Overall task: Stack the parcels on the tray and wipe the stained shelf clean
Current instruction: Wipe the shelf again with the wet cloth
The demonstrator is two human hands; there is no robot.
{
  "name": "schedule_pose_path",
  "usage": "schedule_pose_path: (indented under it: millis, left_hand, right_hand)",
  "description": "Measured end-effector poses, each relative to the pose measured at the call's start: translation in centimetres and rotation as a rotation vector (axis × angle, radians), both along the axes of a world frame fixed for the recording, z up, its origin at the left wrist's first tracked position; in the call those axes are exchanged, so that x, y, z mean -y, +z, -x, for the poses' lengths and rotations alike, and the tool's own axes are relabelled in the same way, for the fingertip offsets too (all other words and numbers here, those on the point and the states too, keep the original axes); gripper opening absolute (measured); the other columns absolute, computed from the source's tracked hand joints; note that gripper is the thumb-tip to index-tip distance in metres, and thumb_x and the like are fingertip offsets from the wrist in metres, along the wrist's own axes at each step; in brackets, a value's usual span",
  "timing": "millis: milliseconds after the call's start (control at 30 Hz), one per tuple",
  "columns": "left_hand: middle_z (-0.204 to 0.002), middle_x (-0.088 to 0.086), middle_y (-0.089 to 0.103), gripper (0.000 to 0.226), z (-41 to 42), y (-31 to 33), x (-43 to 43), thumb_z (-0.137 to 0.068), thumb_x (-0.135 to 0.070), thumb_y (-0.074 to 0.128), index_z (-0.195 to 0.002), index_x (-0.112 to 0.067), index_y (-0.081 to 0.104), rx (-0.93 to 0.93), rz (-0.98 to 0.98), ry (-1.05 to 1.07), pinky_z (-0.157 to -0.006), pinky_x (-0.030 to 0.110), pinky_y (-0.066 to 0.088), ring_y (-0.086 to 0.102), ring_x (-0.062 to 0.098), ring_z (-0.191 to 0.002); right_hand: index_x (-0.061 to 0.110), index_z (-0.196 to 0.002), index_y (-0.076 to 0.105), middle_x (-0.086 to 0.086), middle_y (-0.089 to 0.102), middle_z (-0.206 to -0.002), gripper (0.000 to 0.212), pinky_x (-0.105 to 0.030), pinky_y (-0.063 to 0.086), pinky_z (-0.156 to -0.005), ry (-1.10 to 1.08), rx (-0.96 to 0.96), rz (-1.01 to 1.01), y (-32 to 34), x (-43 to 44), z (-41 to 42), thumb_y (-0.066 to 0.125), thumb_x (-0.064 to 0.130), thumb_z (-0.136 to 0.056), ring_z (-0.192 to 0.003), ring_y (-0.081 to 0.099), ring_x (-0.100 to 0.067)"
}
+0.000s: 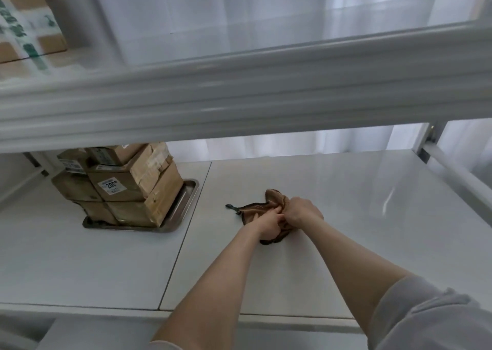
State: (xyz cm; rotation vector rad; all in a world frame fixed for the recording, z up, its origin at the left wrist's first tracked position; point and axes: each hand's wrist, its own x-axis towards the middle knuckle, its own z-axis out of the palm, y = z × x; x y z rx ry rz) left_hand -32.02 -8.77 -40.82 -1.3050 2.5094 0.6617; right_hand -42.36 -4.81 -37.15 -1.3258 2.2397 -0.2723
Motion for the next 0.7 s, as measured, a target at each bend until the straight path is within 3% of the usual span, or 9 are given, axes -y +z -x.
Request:
schedule_pose_path:
  millis: [100, 200, 300, 400, 467, 533, 600, 700]
  left_hand:
    - [-0.160, 0.003, -0.010, 0.059, -0.8, 0.0, 1.8, -0.094, -0.007, 0.030, -0.144, -0.040, 0.032, -0.022, -0.005, 0.109, -0.119, 0.049, 0.000, -0.008, 0.024, -0.148]
    - [-0.159, 0.010, -0.015, 0.058, -1.9, 0.2, 3.3, -0.096, -0.011, 0.029, -0.143, -0.045, 0.030, -0.051, -0.040, 0.184, -0.120, 0.047, -0.001, -0.009, 0.029, -0.148]
    - [-0.160, 0.007, -0.013, 0.059, -2.3, 0.0, 4.5, -0.096, -0.009, 0.027, -0.144, -0.044, 0.029, -0.050, -0.039, 0.096, -0.118, 0.048, -0.005, -0.011, 0.027, -0.148]
    - [-0.161, -0.003, -0.004, 0.051, -2.4, -0.3, 4.9, -0.099, -0.013, 0.030, -0.144, -0.036, 0.036, -0.079, -0.035, -0.081, -0.118, 0.053, -0.002, -0.005, 0.021, -0.148]
    - [-0.160, -0.007, 0.006, 0.045, -2.7, -0.8, 5.2, -0.099, -0.015, 0.036, -0.139, -0.032, 0.045, -0.146, -0.060, -0.193, -0.118, 0.053, 0.002, 0.002, 0.018, -0.149]
    - [-0.159, -0.007, 0.014, 0.051, -3.0, -1.1, 5.1, -0.094, -0.001, 0.037, -0.135, -0.027, 0.052, -0.213, -0.163, -0.245, -0.120, 0.047, 0.006, 0.009, 0.016, -0.148]
    - [-0.155, -0.008, 0.028, 0.046, -3.4, -0.9, 4.6, -0.093, 0.006, 0.042, -0.129, -0.017, 0.059, -0.288, -0.322, -0.235, -0.120, 0.038, 0.016, 0.023, 0.012, -0.144]
    - [-0.143, -0.013, 0.046, 0.040, -4.5, 0.2, 3.9, -0.089, 0.004, 0.052, -0.123, -0.012, 0.064, -0.289, -0.482, -0.220, -0.114, 0.020, 0.026, 0.040, -0.002, -0.128]
  right_hand:
    - [0.013, -0.116, 0.058, -0.008, 0.059, -0.120, 0.030, -0.030, 0.043, -0.076, -0.009, 0.010, -0.028, 0.3, 0.7, 0.2, 0.053, 0.029, -0.091, -0.109, 0.058, -0.027]
    - [0.010, -0.104, 0.056, -0.010, 0.059, -0.117, 0.018, -0.030, 0.043, -0.074, -0.040, 0.022, -0.033, 0.3, 1.4, 0.2, 0.045, 0.014, -0.091, -0.099, 0.057, -0.028]
    - [0.008, -0.076, 0.049, -0.012, 0.062, -0.103, 0.015, -0.029, 0.046, -0.071, -0.098, 0.051, -0.026, 0.0, 1.8, -0.2, 0.042, 0.007, -0.089, -0.082, 0.057, -0.026]
    - [0.011, -0.067, 0.047, -0.012, 0.061, -0.089, 0.024, -0.031, 0.053, -0.074, -0.172, 0.123, -0.012, -0.3, 2.1, -1.1, 0.045, 0.010, -0.091, -0.078, 0.063, -0.027]
    - [0.011, -0.069, 0.049, -0.012, 0.063, -0.094, 0.024, -0.032, 0.054, -0.078, -0.229, 0.137, 0.002, -0.5, 2.1, -1.6, 0.046, 0.018, -0.092, -0.086, 0.066, -0.028]
    - [0.012, -0.079, 0.053, -0.010, 0.063, -0.101, 0.021, -0.030, 0.051, -0.074, -0.265, 0.122, 0.004, -0.5, 1.7, -2.0, 0.049, 0.027, -0.092, -0.089, 0.064, -0.027]
    - [0.013, -0.090, 0.057, -0.007, 0.062, -0.104, 0.018, -0.028, 0.045, -0.070, -0.295, 0.087, -0.008, -0.5, 1.1, -2.3, 0.053, 0.031, -0.090, -0.087, 0.060, -0.025]
    - [0.015, -0.103, 0.061, -0.006, 0.062, -0.113, 0.019, -0.028, 0.043, -0.071, -0.350, 0.033, -0.030, -0.9, 0.1, -3.0, 0.052, 0.025, -0.090, -0.099, 0.061, -0.026]
